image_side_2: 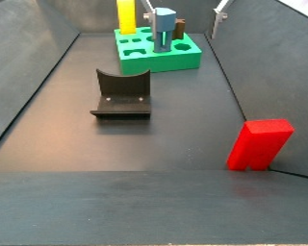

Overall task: Pick up the double-square object. Move up. Move to above the board. Insert the double-square object.
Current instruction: Pick up the double-square object.

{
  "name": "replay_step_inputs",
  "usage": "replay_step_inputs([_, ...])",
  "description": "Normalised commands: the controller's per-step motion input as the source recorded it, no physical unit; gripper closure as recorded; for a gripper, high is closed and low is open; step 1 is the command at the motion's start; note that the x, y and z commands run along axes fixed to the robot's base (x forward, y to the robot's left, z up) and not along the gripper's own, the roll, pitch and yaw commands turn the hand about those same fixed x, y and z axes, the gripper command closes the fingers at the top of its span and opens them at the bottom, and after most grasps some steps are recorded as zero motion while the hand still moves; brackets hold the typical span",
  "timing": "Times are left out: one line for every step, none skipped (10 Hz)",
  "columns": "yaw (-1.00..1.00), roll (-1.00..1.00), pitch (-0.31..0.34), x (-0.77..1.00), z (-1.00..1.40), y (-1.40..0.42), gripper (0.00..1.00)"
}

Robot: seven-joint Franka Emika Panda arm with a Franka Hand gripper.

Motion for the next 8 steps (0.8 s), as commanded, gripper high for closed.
replay_step_inputs([0.0,0.0,0.0,0.06,-0.09,-0.08,0.0])
replay_step_inputs([-0.1,-0.14,-0.296,-0.71,-0.11,0.51,0.0])
replay_step_inputs([-0.1,-0.02,-0.18,-0.86,-0.14,0.63,0.0])
replay_step_inputs([-0.11,0.0,-0.157,-0.87,-0.09,0.65,0.0])
replay_step_inputs([-0.11,0.0,-0.156,-0.87,-0.11,0.67,0.0])
replay_step_inputs([-0.11,0.0,-0.171,-0.85,-0.18,0.68,0.0])
replay_step_inputs([-0.06,0.0,-0.193,-0.81,-0.3,0.73,0.0])
replay_step_inputs([0.0,-0.12,-0.297,-0.44,-0.33,0.8,0.0])
